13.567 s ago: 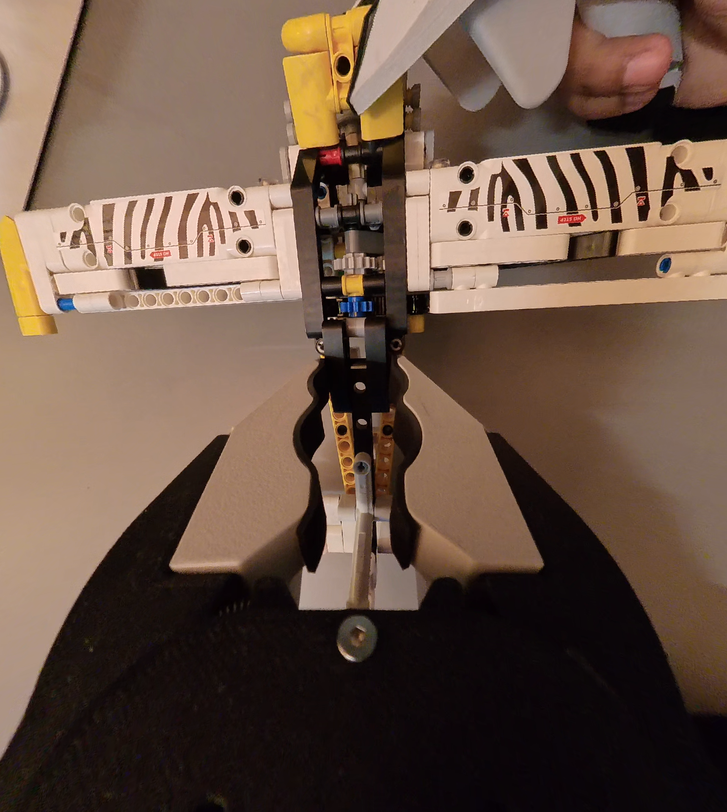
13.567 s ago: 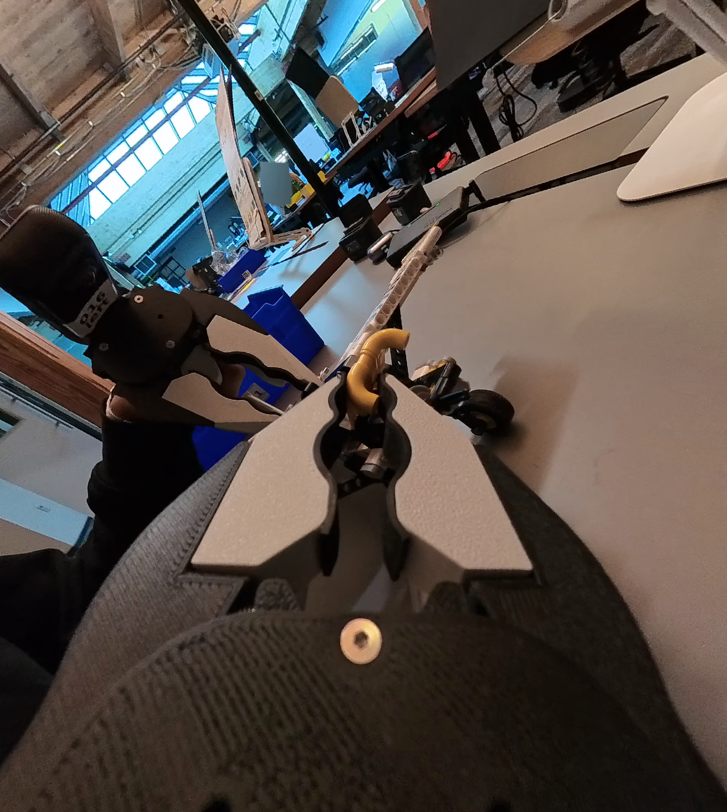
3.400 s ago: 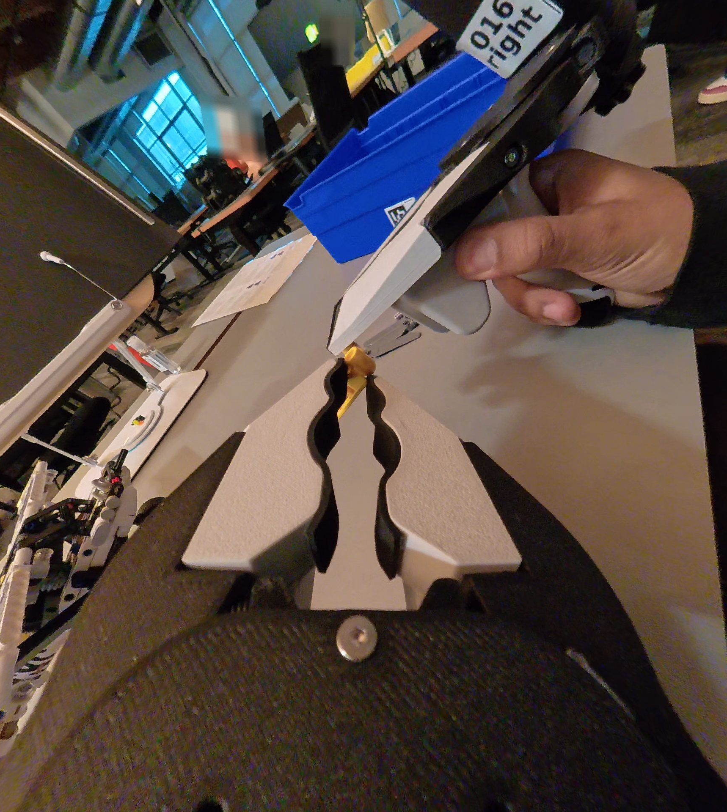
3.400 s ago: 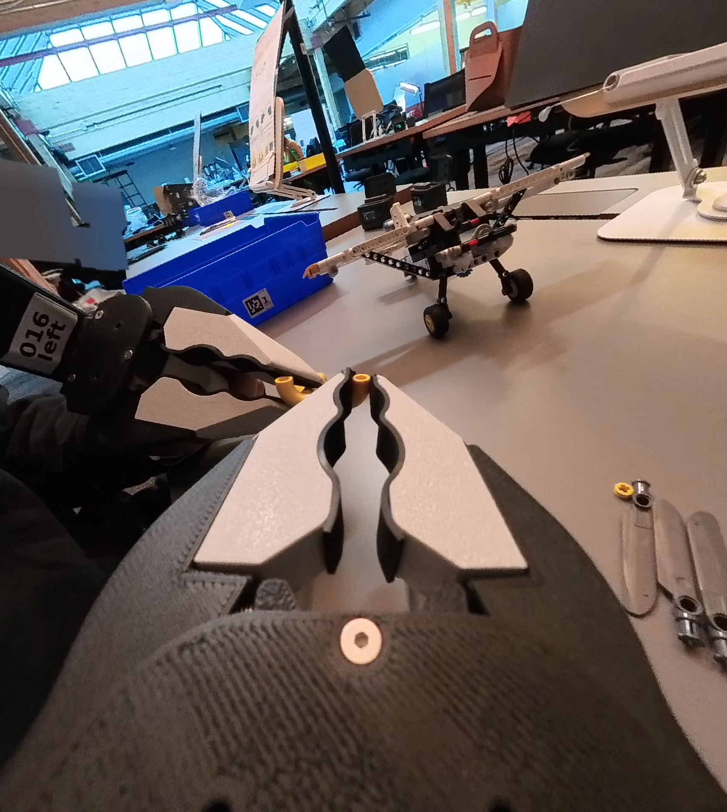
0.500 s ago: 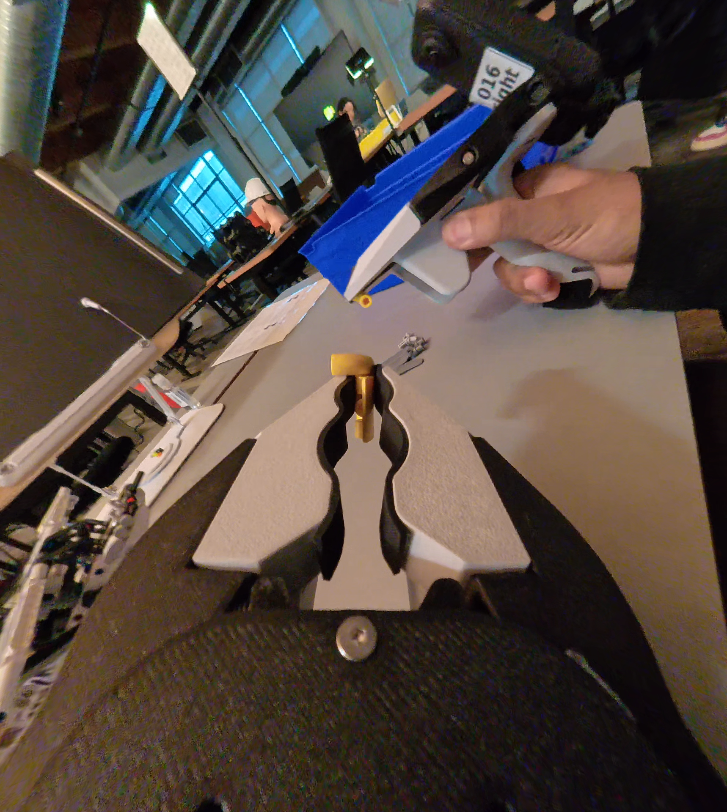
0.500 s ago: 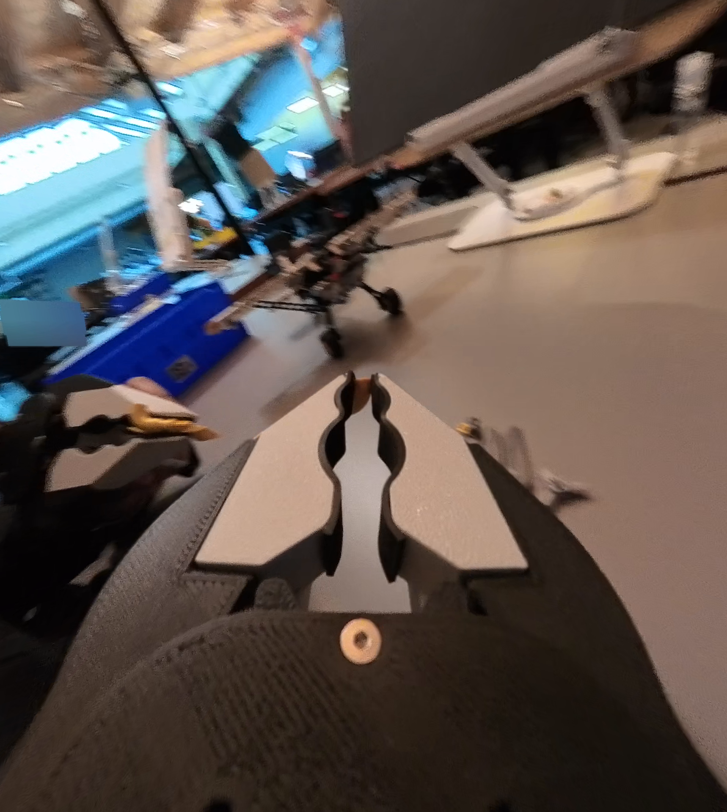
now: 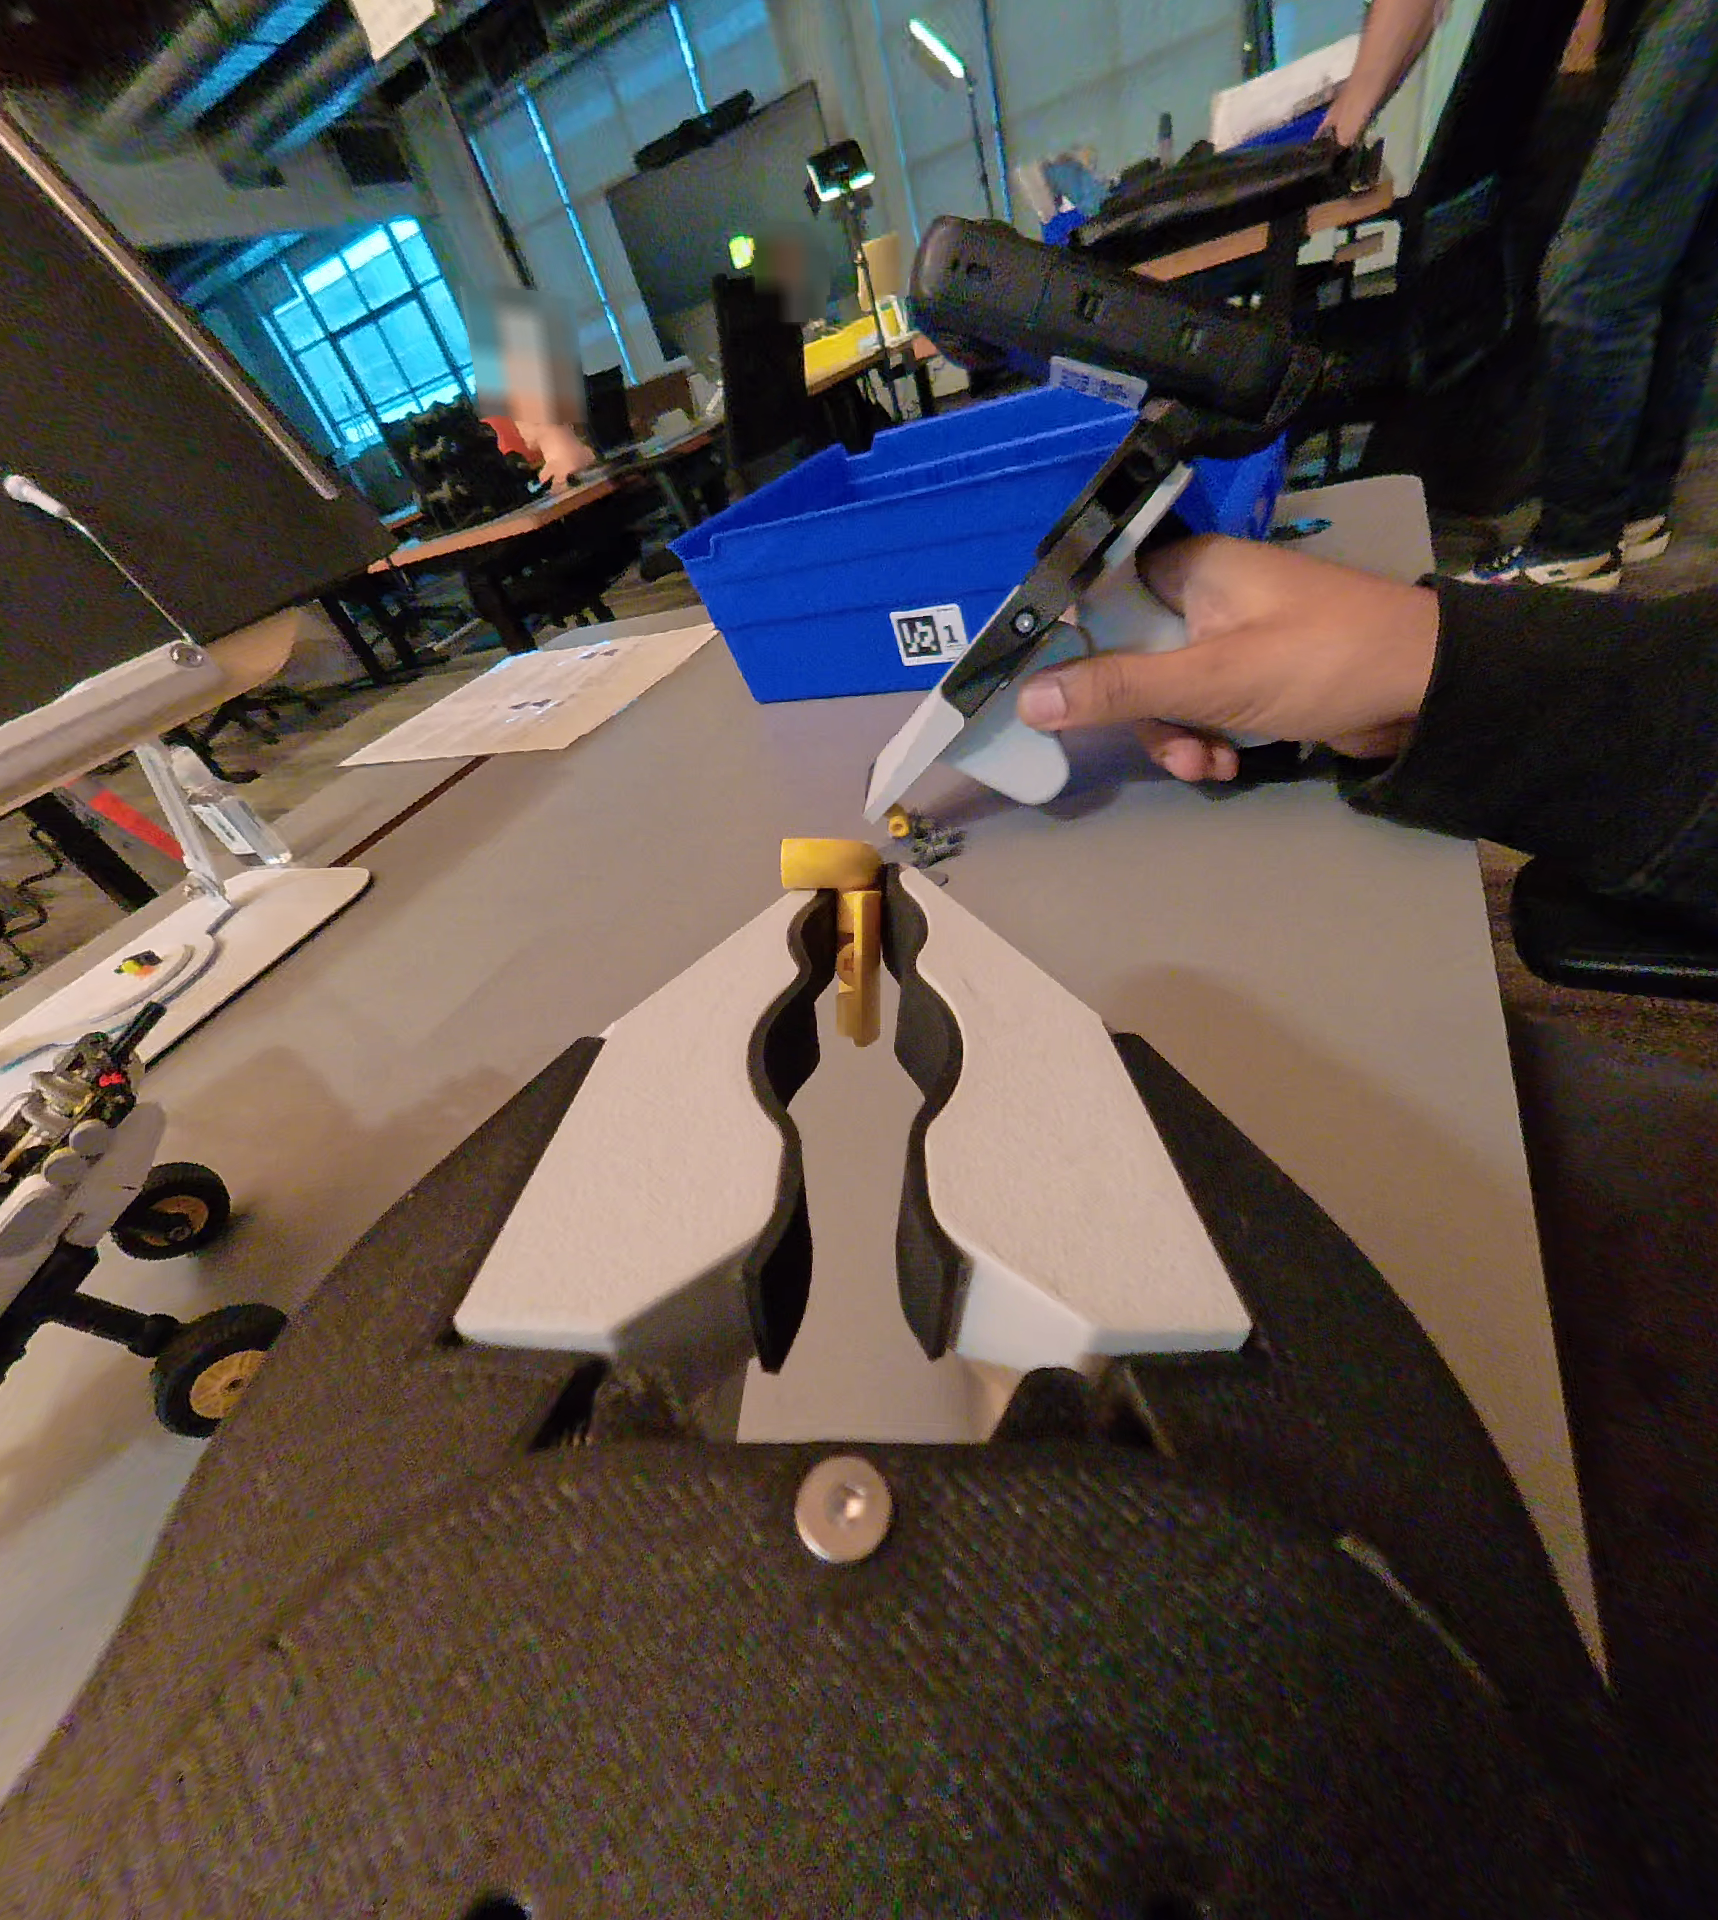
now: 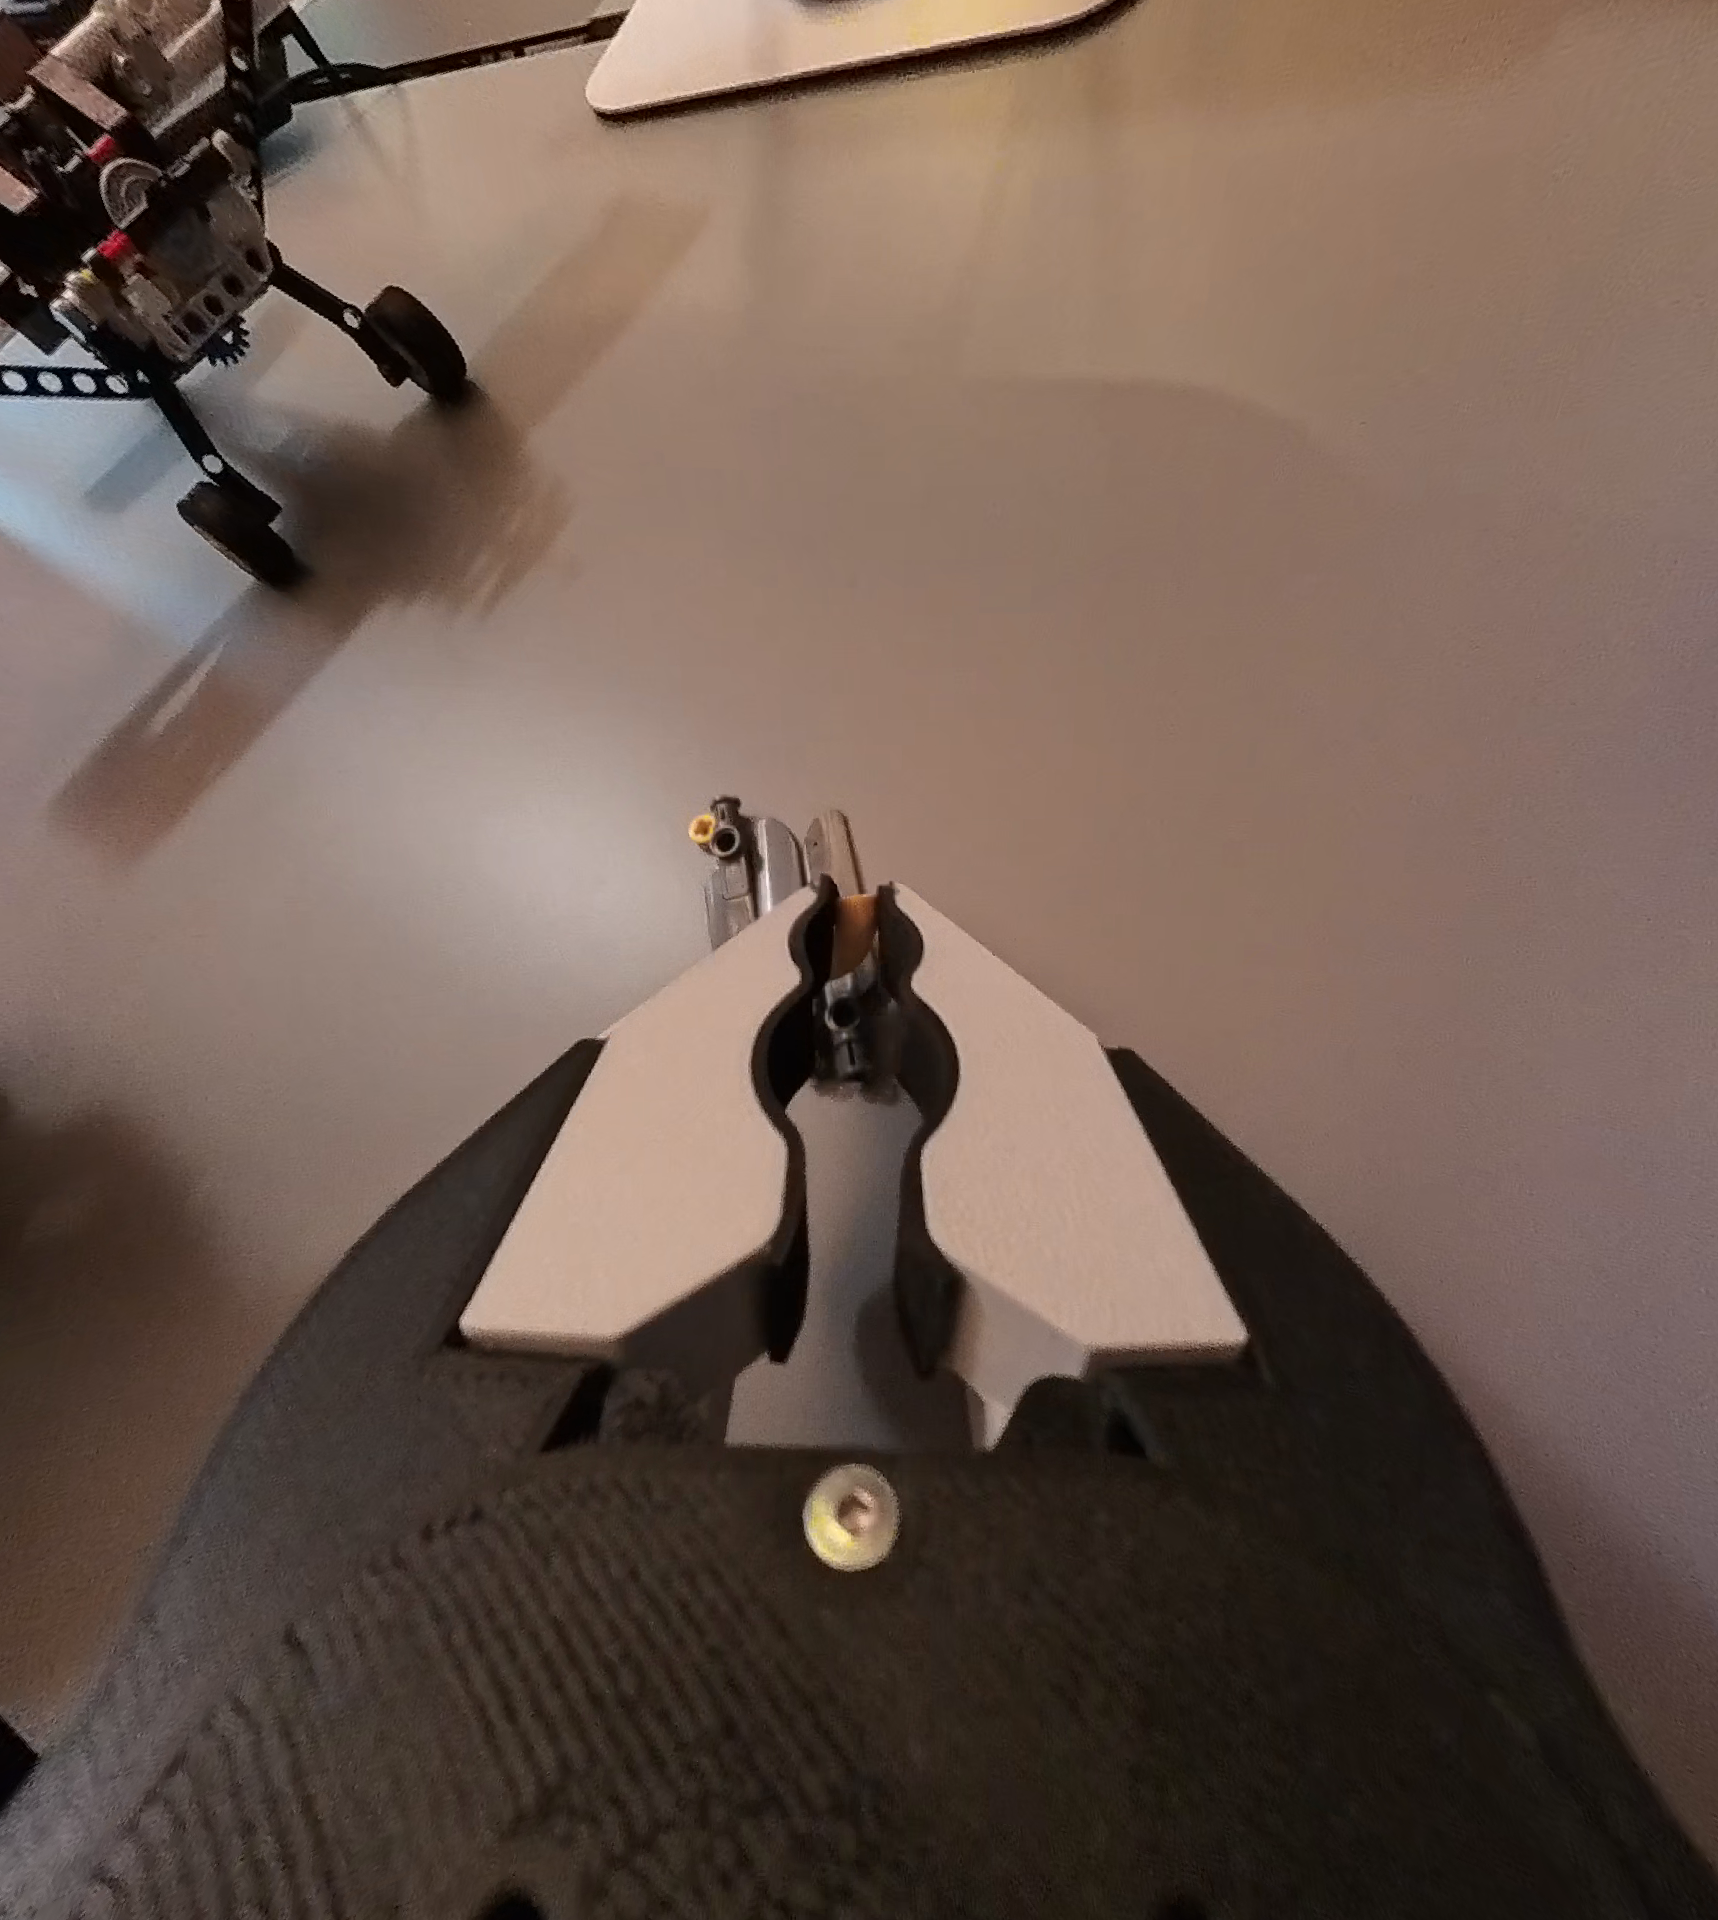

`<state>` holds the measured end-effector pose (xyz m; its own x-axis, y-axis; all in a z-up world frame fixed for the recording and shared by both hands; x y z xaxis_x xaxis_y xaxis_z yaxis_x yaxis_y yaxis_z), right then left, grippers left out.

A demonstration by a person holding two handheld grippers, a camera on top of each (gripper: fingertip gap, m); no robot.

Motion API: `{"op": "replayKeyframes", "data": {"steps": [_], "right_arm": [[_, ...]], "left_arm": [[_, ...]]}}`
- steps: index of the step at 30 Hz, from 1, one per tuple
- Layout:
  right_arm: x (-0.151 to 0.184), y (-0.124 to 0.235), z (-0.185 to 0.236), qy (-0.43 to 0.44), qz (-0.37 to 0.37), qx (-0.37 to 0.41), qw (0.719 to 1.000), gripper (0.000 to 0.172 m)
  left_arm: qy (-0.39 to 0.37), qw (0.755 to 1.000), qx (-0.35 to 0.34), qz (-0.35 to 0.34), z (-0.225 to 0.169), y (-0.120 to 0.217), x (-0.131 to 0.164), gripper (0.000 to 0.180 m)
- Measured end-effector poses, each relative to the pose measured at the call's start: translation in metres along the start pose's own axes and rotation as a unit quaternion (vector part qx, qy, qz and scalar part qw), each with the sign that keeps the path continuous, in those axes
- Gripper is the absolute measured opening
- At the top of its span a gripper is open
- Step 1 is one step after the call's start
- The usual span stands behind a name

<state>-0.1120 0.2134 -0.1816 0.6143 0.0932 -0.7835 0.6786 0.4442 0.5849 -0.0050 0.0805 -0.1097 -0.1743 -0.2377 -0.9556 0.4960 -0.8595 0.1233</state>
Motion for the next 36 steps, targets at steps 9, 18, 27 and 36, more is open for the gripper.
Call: {"op": "replayKeyframes", "data": {"steps": [9,18,27,36], "right_arm": [[0.0,-0.001,-0.001,-0.015,0.005,-0.01,1.0,0.007],[-0.03,0.025,0.036,0.021,-0.115,-0.097,0.988,0.022],[-0.039,0.061,0.155,0.064,-0.185,-0.33,0.923,0.021],[-0.022,0.068,0.176,0.048,-0.167,-0.452,0.875,0.008]], "left_arm": [[0.031,0.999,0.004,-0.013,0.006,0.002,-0.001,0.004],[0.068,0.997,0.008,-0.025,0.013,0.005,-0.002,0.004],[0.156,0.984,0.052,-0.064,0.017,0.009,-0.007,0.004],[0.314,0.92,0.189,-0.138,0.007,0.013,-0.021,0.004]]}}
Point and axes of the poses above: each gripper's, where its closed fingertips meet, y back along the fingers, x out of its underside, z = x × y across the jaws, the point moved 1 cm from there along y, back along the fingers, and after that the axes turned 5 degrees about x, right-handed, at the moved point
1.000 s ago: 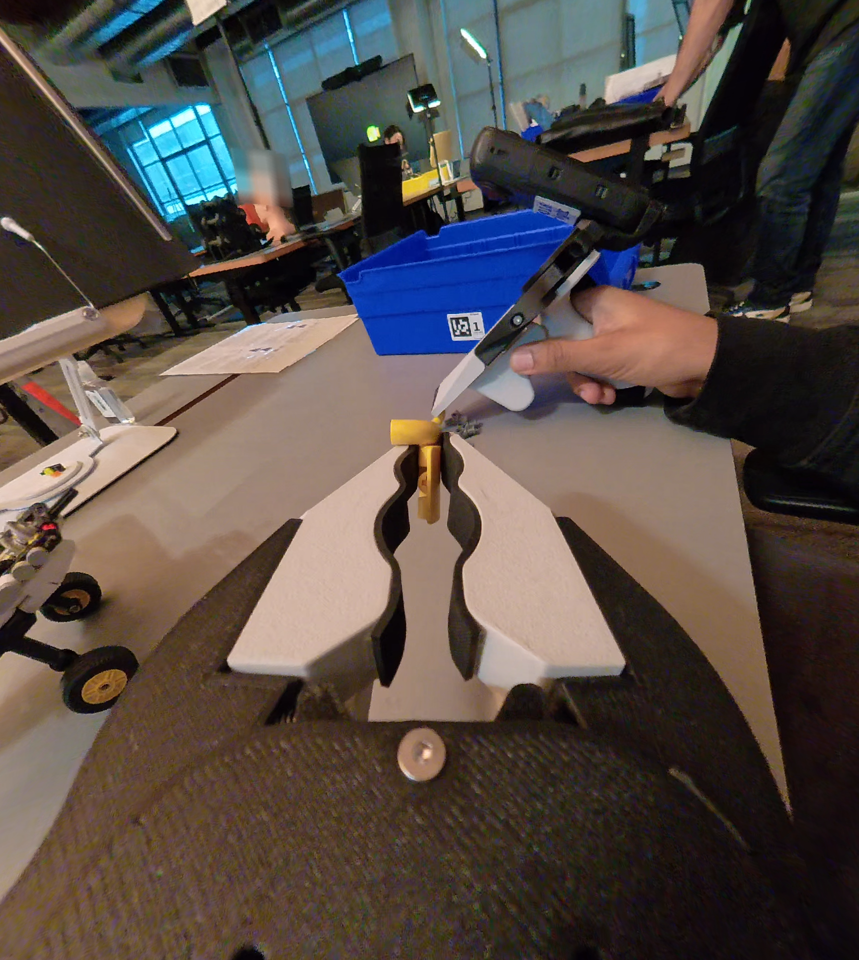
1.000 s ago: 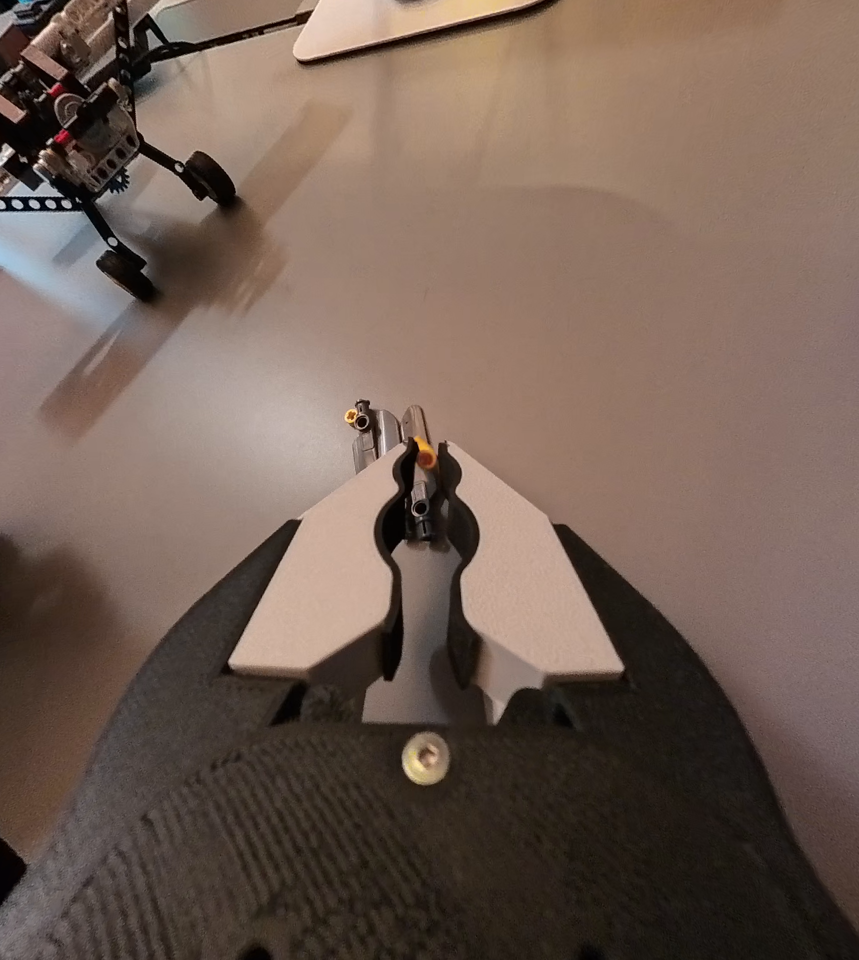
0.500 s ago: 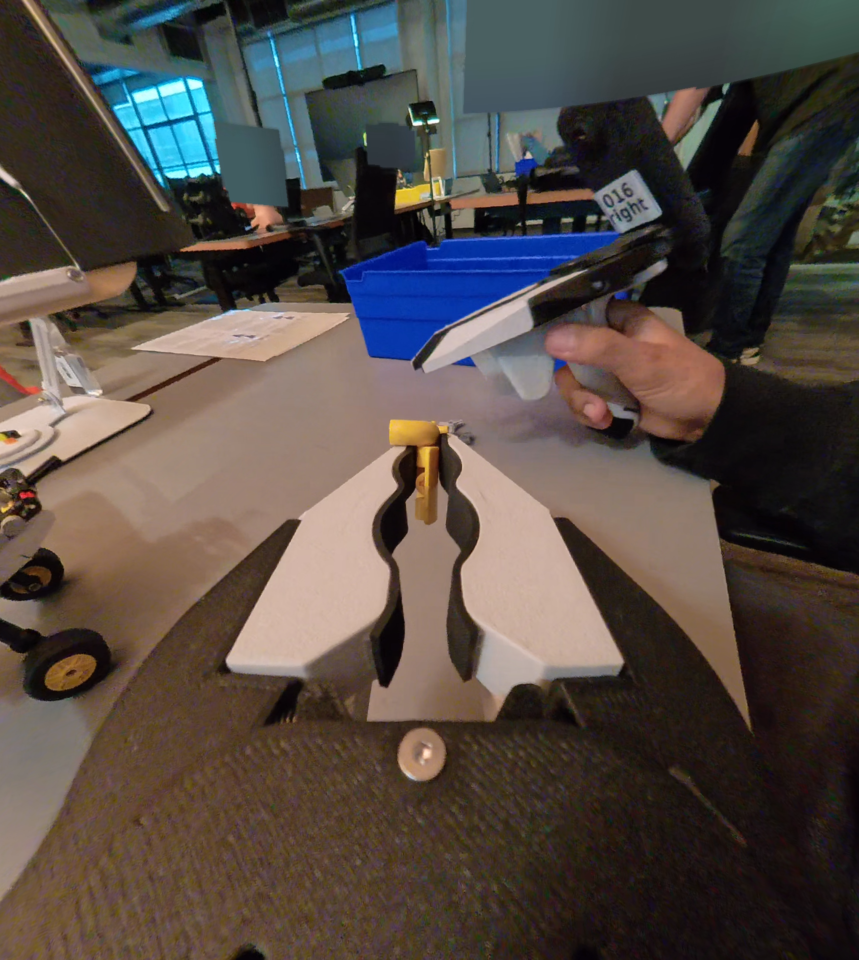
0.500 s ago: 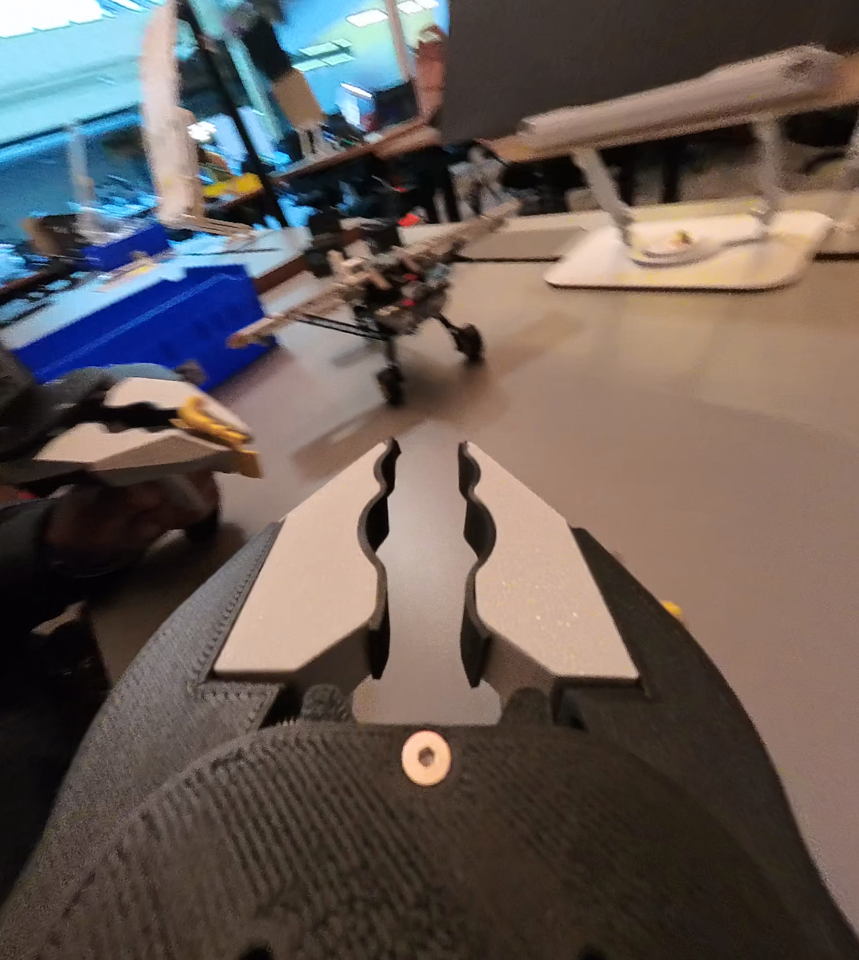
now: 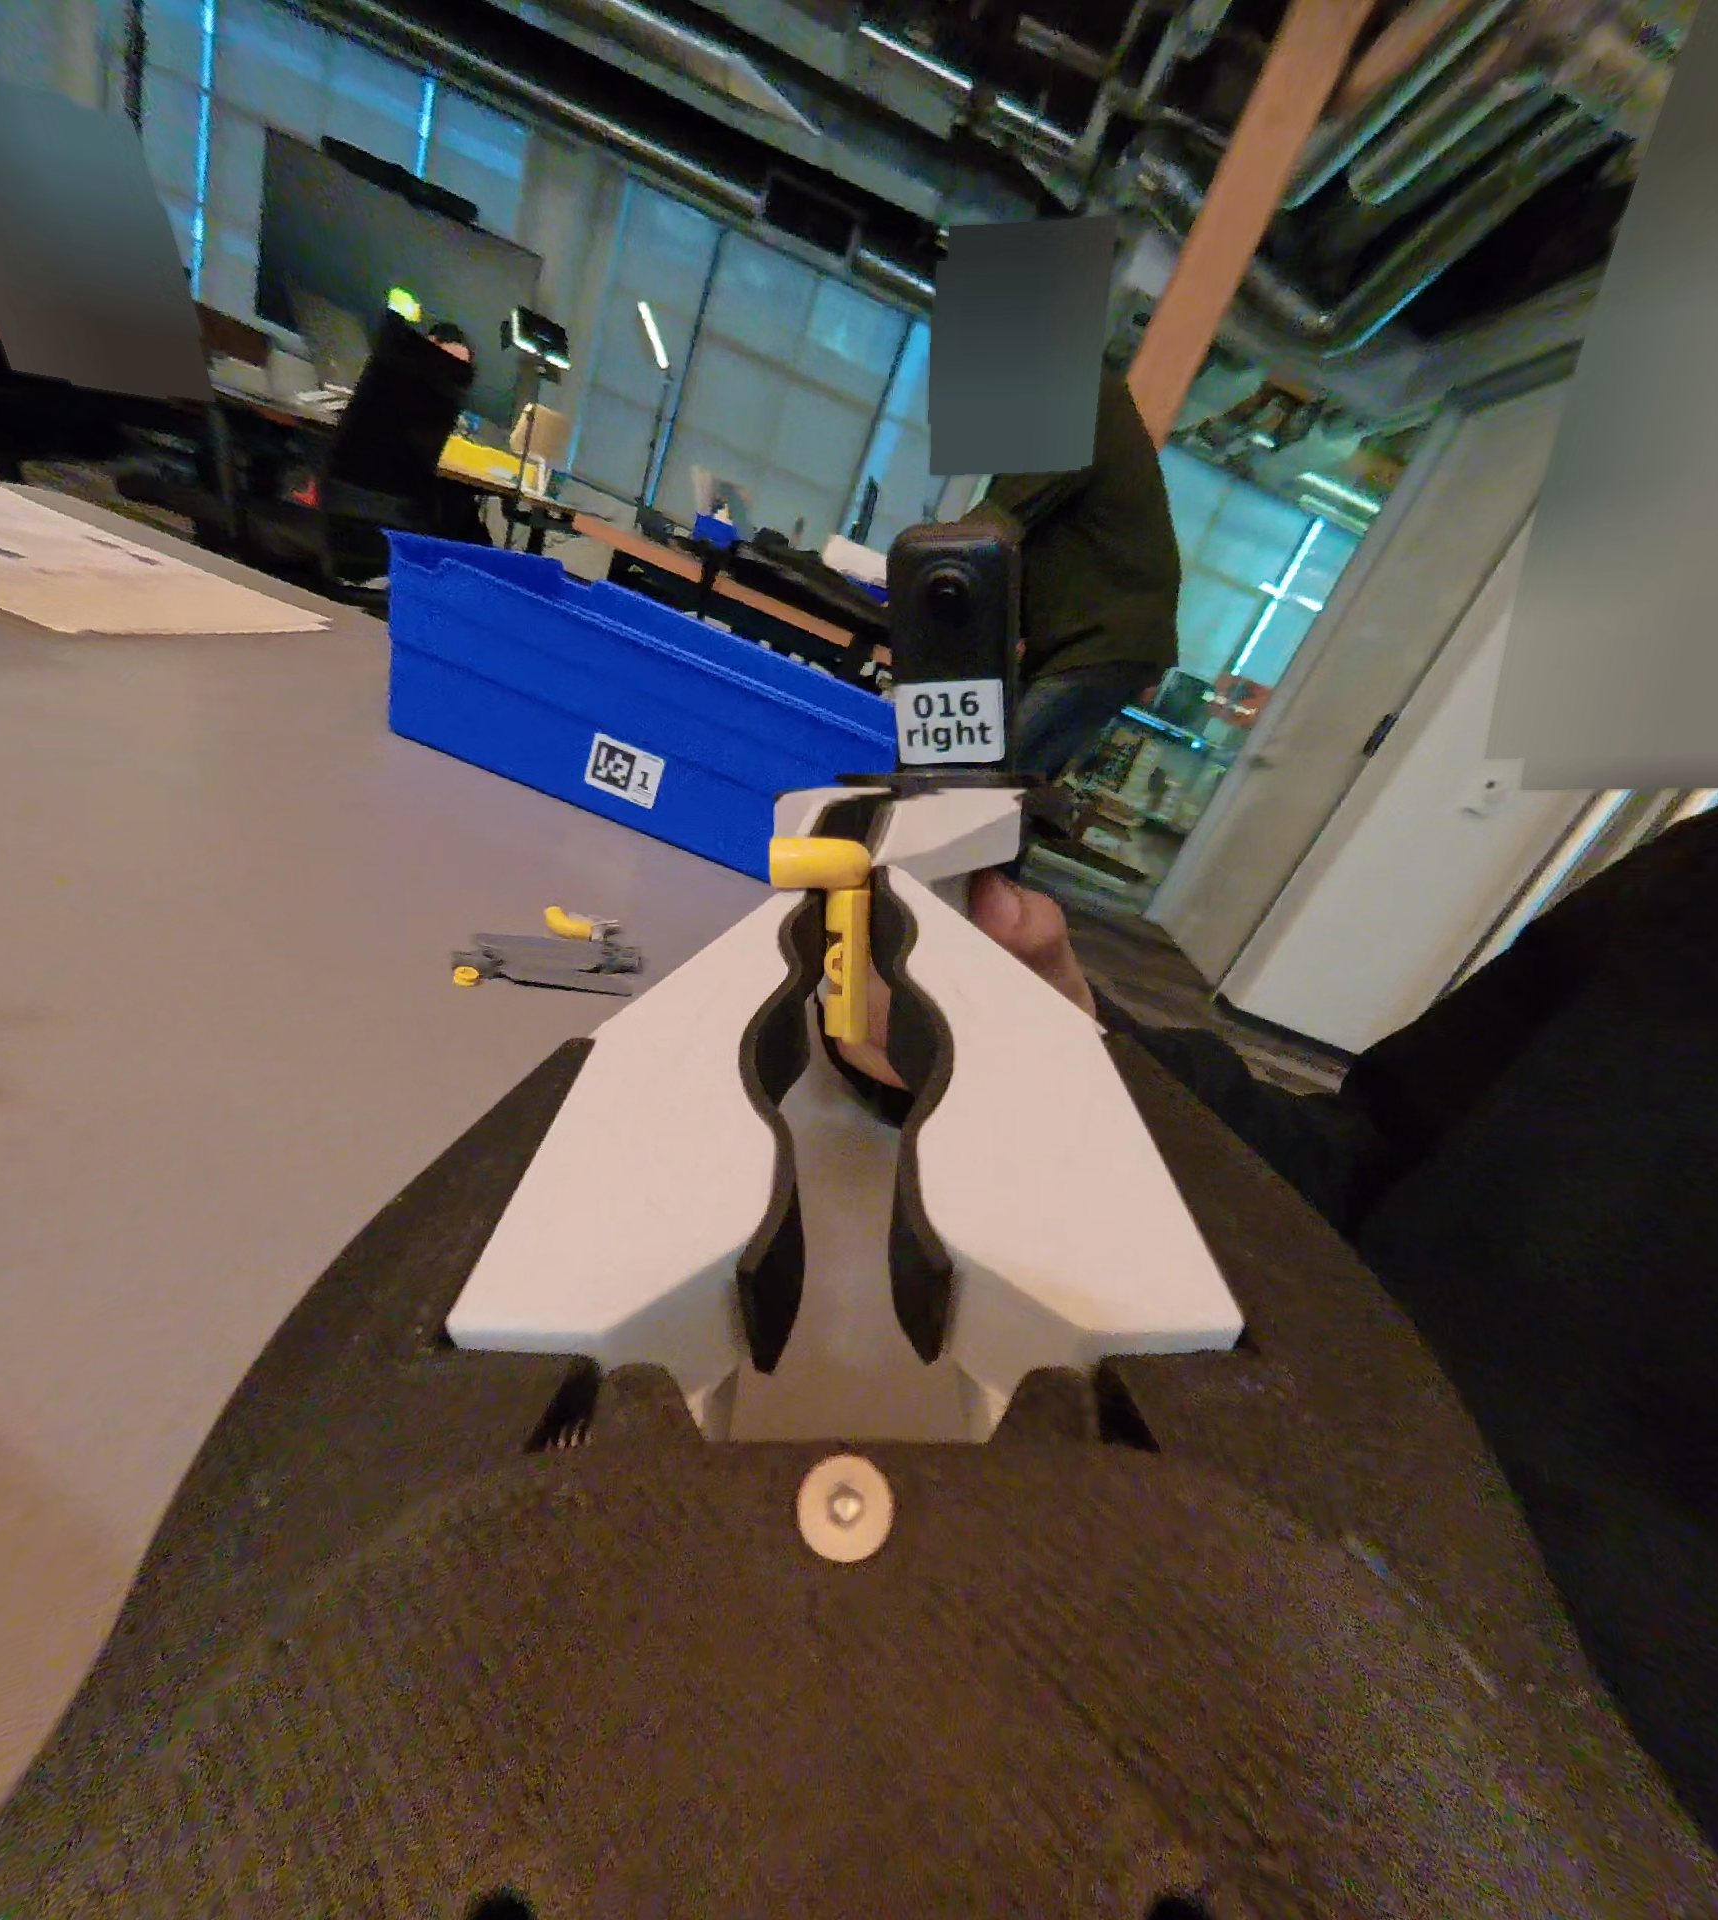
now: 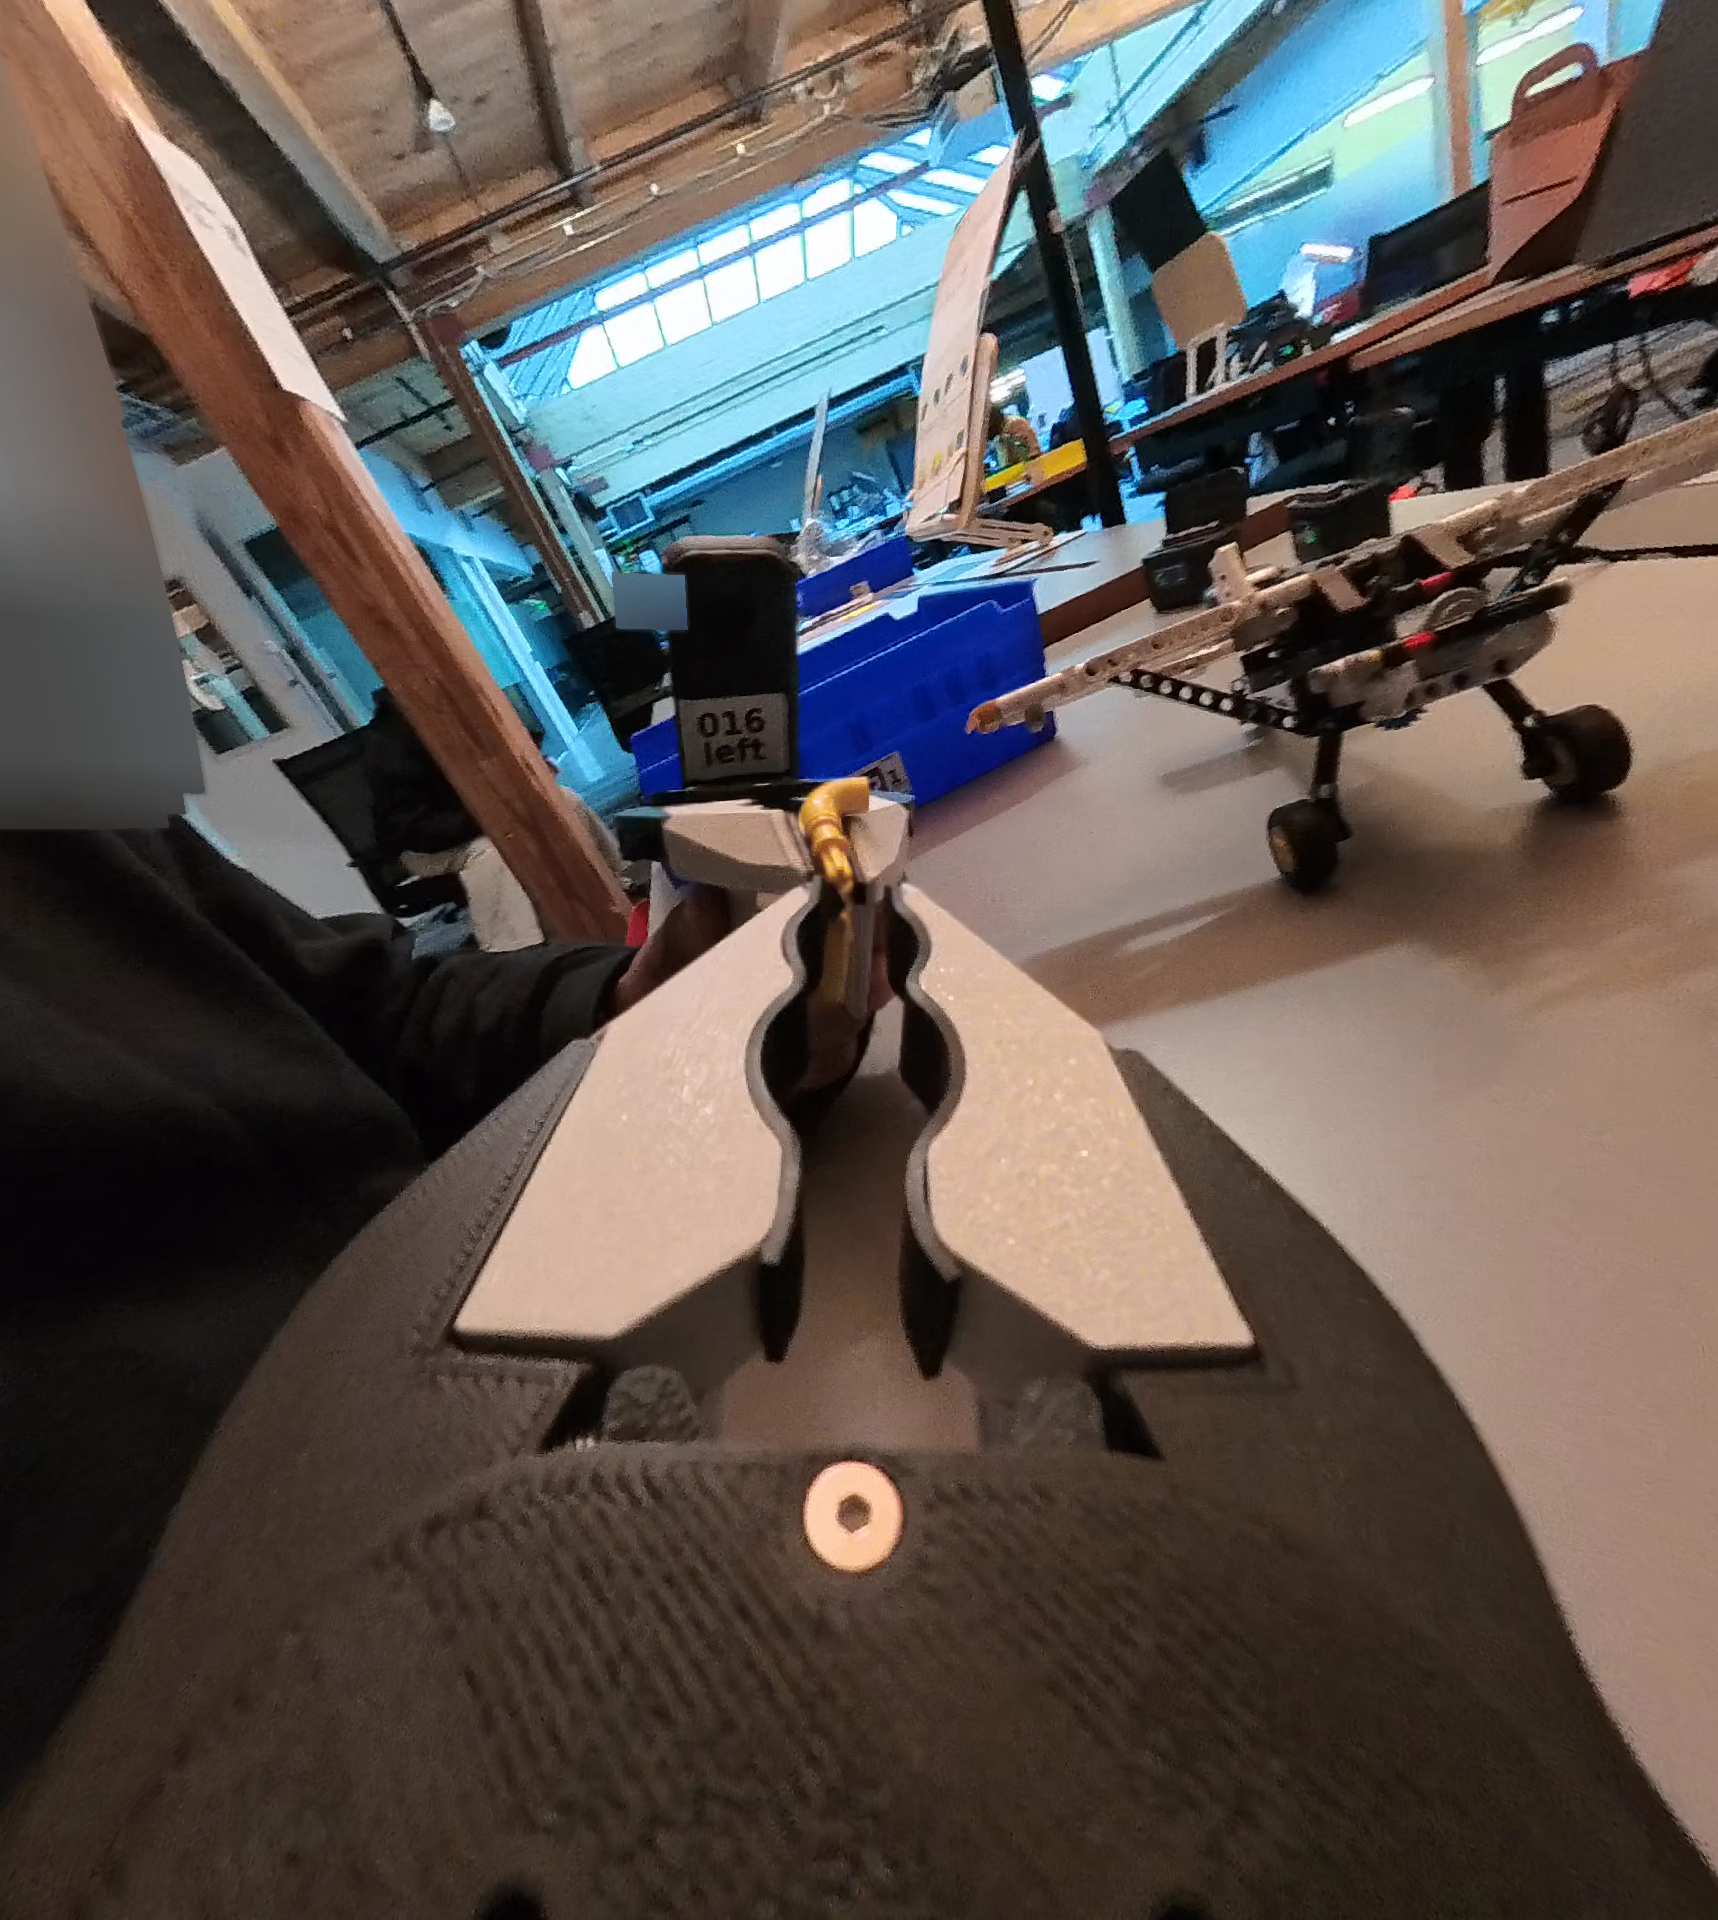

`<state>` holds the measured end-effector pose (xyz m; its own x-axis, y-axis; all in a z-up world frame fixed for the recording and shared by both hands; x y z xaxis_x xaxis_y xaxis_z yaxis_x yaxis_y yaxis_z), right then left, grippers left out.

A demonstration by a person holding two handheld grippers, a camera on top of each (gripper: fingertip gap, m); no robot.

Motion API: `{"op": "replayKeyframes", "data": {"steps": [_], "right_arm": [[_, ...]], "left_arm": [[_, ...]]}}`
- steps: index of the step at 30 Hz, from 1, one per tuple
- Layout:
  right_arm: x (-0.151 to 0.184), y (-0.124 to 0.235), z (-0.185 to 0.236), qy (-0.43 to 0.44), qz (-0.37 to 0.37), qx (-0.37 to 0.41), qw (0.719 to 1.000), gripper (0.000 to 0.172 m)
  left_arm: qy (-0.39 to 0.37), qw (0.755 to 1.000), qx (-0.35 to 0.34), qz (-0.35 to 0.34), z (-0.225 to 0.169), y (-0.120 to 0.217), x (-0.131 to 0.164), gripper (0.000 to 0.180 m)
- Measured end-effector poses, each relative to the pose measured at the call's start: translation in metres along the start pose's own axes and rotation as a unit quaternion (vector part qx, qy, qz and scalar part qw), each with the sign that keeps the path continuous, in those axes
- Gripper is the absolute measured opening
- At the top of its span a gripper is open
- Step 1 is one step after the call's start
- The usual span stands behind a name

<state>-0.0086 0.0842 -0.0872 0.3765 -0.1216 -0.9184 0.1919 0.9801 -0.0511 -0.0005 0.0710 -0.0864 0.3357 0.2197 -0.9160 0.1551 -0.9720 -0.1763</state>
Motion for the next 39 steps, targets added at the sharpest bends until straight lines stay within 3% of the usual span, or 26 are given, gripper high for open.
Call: {"op": "replayKeyframes", "data": {"steps": [6,13,22,28,33,39], "right_arm": [[-0.001,0.003,0.009,-0.007,-0.014,-0.042,0.999,0.005],[-0.001,0.005,0.018,-0.038,-0.021,-0.094,0.995,0.004],[0.0,0.005,0.016,-0.023,-0.019,-0.075,0.997,0.001],[0.003,0.002,0.014,-0.05,-0.009,-0.081,0.995,0.024],[0.01,-0.005,0.015,-0.049,0.013,-0.068,0.996,0.001],[0.005,0.0,0.016,-0.059,-0.004,-0.081,0.995,0.0]], "left_arm": [[0.03,0.999,0.042,-0.001,-0.009,-0.003,0.002,0.004],[0.114,0.988,0.102,-0.008,-0.014,-0.004,0.002,0.004],[0.101,0.991,0.09,-0.006,-0.013,-0.004,0.003,0.004],[0.096,0.992,0.076,-0.032,-0.009,0.0,-0.004,0.004],[0.102,0.991,0.073,-0.041,-0.007,0.0,-0.006,0.004],[0.117,0.989,0.057,-0.065,0.001,0.006,-0.012,0.017]]}}
Point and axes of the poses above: each gripper's, where its closed fingertips meet, y back along the fingers, x out of its underside, z = x × y across the jaws, the point moved 1 cm from there along y, back along the fingers, and after that the axes turned 5 degrees about x, right-handed, at the moved point
